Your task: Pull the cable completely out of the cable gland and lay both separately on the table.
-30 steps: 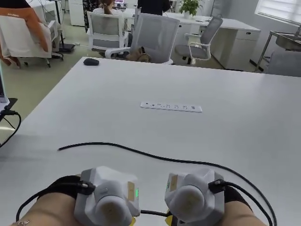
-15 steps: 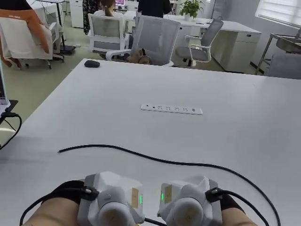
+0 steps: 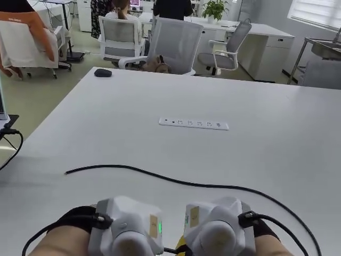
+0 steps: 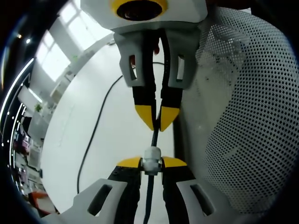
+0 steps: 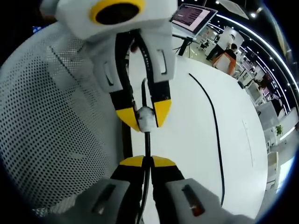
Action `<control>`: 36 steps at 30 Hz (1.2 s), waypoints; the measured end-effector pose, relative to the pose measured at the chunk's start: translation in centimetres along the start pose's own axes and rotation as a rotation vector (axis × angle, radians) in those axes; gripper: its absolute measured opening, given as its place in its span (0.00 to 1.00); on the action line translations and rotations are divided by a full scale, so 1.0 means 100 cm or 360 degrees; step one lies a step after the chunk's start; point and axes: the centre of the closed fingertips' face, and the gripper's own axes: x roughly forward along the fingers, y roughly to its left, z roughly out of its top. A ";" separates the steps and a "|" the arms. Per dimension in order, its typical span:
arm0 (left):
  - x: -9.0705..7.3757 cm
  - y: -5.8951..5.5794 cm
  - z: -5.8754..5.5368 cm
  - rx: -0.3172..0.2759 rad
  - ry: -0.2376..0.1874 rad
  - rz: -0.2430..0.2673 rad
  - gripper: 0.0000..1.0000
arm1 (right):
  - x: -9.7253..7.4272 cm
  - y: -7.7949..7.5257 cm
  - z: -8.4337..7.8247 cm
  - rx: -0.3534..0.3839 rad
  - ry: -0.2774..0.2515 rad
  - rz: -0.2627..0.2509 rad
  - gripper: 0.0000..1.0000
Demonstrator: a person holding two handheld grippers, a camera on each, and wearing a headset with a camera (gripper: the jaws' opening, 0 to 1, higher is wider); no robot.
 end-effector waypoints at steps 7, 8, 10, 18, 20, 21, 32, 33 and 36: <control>-0.001 0.002 -0.002 -0.0013 0.0007 0.0012 0.17 | 0.004 -0.003 -0.022 0.0063 0.0150 -0.0006 0.03; -0.001 0.002 -0.002 -0.0013 0.0007 0.0013 0.17 | 0.004 -0.001 -0.023 0.0035 0.0165 0.0002 0.04; 0.000 0.002 -0.002 -0.0007 0.0011 0.0012 0.17 | 0.005 0.003 -0.020 -0.0041 0.0173 0.0017 0.06; 0.000 0.002 -0.002 0.0002 0.0008 0.0009 0.17 | -0.001 0.008 0.021 -0.0088 -0.0125 0.0026 0.22; 0.000 0.001 -0.001 0.0005 0.0001 0.0006 0.17 | -0.003 0.008 0.024 -0.0064 -0.0156 0.0034 0.19; 0.000 0.001 0.001 0.0009 -0.0007 0.0004 0.17 | -0.003 0.007 0.024 -0.0057 -0.0166 0.0036 0.15; -0.004 0.012 0.000 -0.0050 -0.0032 0.0064 0.17 | -0.002 -0.011 -0.006 0.0069 0.0028 -0.0076 0.04; -0.004 0.012 0.000 -0.0056 -0.0032 0.0070 0.17 | -0.001 -0.012 -0.009 0.0072 0.0048 -0.0076 0.04; -0.004 0.012 0.001 -0.0057 -0.0037 0.0071 0.17 | 0.000 -0.008 -0.012 0.0078 0.0058 -0.0043 0.04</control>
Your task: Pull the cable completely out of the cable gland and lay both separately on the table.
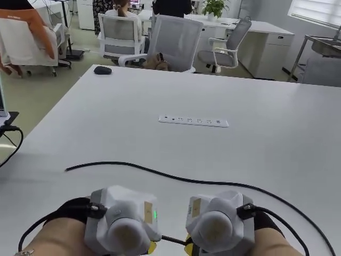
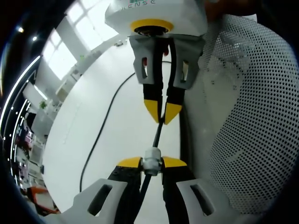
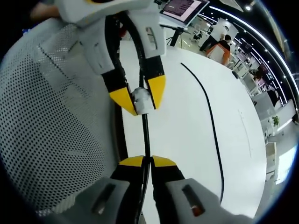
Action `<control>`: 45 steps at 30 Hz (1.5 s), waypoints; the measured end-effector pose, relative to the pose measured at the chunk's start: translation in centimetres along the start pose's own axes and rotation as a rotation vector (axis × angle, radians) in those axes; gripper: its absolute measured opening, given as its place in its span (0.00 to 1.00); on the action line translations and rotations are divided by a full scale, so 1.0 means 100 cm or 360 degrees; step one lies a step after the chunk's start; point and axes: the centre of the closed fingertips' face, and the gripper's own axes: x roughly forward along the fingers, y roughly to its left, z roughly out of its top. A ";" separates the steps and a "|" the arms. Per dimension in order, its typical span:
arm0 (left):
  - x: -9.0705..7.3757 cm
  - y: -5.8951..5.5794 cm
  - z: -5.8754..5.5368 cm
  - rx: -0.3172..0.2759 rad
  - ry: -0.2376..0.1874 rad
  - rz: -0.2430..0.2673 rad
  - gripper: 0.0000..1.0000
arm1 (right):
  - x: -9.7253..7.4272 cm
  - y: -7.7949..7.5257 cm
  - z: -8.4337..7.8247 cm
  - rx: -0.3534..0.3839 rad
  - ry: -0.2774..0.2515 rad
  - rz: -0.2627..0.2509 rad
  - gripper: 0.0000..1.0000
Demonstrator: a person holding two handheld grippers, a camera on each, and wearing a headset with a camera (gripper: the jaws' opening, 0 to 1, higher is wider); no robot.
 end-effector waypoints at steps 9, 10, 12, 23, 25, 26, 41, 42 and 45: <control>-0.001 0.001 0.005 0.0034 -0.0024 0.0012 0.17 | -0.001 0.006 0.012 -0.0147 -0.0047 -0.0005 0.18; -0.001 0.000 0.007 0.0043 -0.0039 0.0011 0.17 | -0.001 0.005 0.014 -0.0151 -0.0058 -0.0011 0.16; -0.001 0.001 0.008 0.0040 -0.0046 0.0012 0.17 | -0.001 0.003 0.012 -0.0145 -0.0058 -0.0011 0.06; -0.002 0.008 0.004 -0.0005 -0.0035 0.0050 0.17 | -0.002 -0.012 -0.015 -0.0044 0.0134 -0.0102 0.04; -0.002 0.010 0.003 -0.0011 -0.0032 0.0060 0.17 | -0.002 -0.014 -0.018 -0.0025 0.0148 -0.0109 0.04; -0.002 0.010 0.003 -0.0011 -0.0032 0.0061 0.17 | -0.002 -0.014 -0.018 -0.0021 0.0150 -0.0109 0.04; -0.003 0.004 0.017 0.0049 -0.0111 0.0035 0.17 | -0.004 -0.006 0.013 -0.0099 -0.0079 -0.0058 0.03; -0.002 0.003 0.016 0.0050 -0.0102 0.0035 0.17 | -0.004 -0.006 0.010 -0.0030 -0.0068 -0.0056 0.03; -0.005 0.012 0.016 0.0001 -0.0118 0.0080 0.17 | -0.007 -0.019 -0.003 -0.0001 0.0033 -0.0144 0.04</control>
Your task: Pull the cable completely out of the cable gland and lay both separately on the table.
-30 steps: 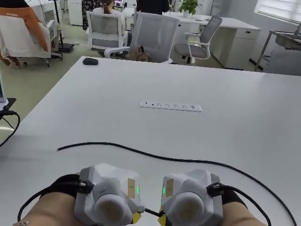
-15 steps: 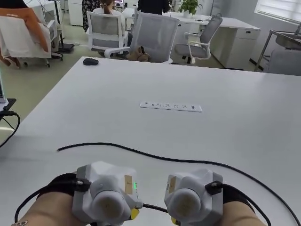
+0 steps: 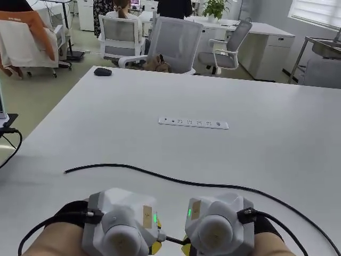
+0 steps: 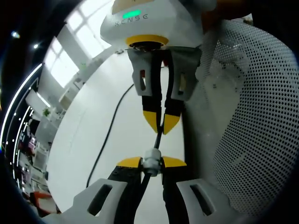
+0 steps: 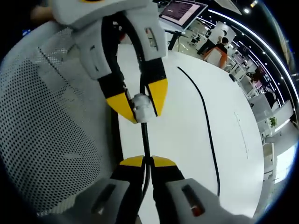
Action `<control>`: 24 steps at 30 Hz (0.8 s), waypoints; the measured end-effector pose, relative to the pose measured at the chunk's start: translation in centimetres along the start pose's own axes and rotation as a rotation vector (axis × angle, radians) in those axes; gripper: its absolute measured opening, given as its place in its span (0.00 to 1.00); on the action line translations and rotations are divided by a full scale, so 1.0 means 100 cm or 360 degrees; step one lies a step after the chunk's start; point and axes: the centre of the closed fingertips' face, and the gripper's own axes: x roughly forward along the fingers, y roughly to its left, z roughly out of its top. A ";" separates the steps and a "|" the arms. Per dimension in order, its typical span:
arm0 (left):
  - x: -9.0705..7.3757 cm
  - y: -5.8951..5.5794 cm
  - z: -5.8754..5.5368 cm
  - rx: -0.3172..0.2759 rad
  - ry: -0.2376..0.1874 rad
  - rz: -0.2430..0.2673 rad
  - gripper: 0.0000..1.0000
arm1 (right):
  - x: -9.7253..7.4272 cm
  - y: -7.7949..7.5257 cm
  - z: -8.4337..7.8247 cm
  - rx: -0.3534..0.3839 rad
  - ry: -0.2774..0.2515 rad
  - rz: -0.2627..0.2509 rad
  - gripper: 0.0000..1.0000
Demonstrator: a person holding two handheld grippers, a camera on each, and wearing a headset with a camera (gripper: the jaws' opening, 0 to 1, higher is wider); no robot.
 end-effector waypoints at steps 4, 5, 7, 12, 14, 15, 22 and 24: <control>-0.002 0.008 -0.004 -0.0029 0.0006 0.0032 0.17 | 0.000 -0.005 -0.002 0.0074 -0.0003 -0.0016 0.04; -0.002 0.008 -0.005 -0.0043 0.0007 0.0033 0.17 | 0.000 -0.005 -0.003 0.0058 0.0005 -0.0019 0.03; -0.002 0.009 -0.008 -0.0041 0.0029 0.0045 0.17 | 0.000 -0.006 -0.009 0.0047 0.0050 -0.0034 0.03; -0.003 0.010 -0.010 -0.0048 0.0040 0.0059 0.17 | 0.000 -0.008 -0.017 0.0074 0.0097 -0.0041 0.03; -0.003 0.012 -0.010 -0.0054 0.0042 0.0073 0.17 | 0.000 -0.009 -0.019 0.0089 0.0114 -0.0051 0.03; -0.004 0.014 -0.011 -0.0058 0.0044 0.0079 0.17 | 0.000 -0.010 -0.021 0.0095 0.0122 -0.0056 0.03; -0.010 0.028 -0.018 -0.0127 0.0048 0.0161 0.17 | -0.003 -0.018 -0.031 0.0178 0.0171 -0.0104 0.03; -0.012 0.031 -0.018 -0.0156 0.0036 0.0181 0.17 | -0.004 -0.019 -0.032 0.0200 0.0168 -0.0107 0.03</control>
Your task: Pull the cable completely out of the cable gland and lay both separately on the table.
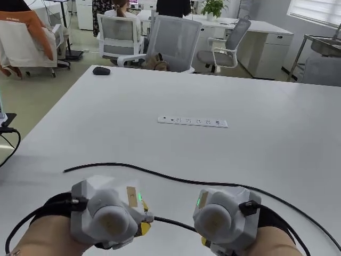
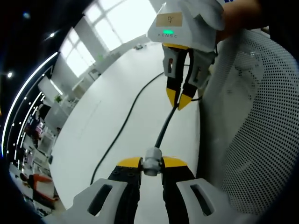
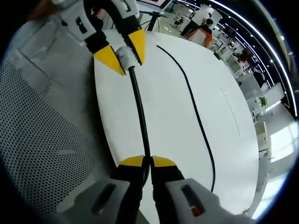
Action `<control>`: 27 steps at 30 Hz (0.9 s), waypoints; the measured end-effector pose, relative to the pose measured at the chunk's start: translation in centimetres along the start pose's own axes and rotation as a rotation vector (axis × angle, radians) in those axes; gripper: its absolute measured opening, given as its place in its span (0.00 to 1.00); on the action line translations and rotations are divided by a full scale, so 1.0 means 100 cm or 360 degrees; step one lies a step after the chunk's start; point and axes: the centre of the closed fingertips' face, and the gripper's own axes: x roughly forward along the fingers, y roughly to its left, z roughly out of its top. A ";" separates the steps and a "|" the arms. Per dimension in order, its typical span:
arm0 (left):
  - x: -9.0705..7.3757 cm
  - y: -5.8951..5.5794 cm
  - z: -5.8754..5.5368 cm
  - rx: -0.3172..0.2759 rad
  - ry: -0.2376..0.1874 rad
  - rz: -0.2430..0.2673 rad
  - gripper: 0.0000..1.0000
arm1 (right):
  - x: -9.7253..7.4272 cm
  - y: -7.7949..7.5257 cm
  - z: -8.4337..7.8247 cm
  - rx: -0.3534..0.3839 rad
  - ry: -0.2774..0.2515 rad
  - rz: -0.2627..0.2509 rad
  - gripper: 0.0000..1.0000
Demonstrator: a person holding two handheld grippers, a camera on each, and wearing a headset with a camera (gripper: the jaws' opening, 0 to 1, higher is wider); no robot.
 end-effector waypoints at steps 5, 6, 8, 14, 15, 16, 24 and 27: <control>-0.002 0.002 0.001 -0.0022 -0.0008 0.0023 0.17 | -0.002 -0.002 0.003 0.0027 -0.0028 -0.0018 0.03; -0.003 0.003 0.001 -0.0024 -0.0004 0.0032 0.17 | -0.002 -0.002 0.002 0.0026 -0.0017 -0.0024 0.03; -0.004 0.007 -0.001 -0.0046 -0.0003 0.0053 0.17 | -0.003 -0.004 0.001 0.0033 -0.0020 -0.0033 0.03; -0.005 0.008 -0.004 -0.0071 0.0009 0.0065 0.17 | -0.005 -0.002 0.004 0.0150 -0.0070 -0.0005 0.03; -0.005 0.009 -0.004 -0.0068 0.0014 0.0076 0.17 | -0.005 -0.001 0.005 0.0136 -0.0074 -0.0009 0.03; -0.007 0.013 -0.008 -0.0067 0.0050 0.0105 0.17 | -0.005 -0.003 0.002 0.0109 -0.0041 -0.0027 0.03; -0.016 0.030 -0.029 -0.0207 0.0088 0.0163 0.17 | -0.013 -0.024 -0.011 0.0200 0.0022 -0.0106 0.03; -0.013 0.027 -0.033 -0.0170 0.0136 0.0155 0.17 | -0.016 -0.042 -0.008 0.0207 -0.0037 -0.0112 0.03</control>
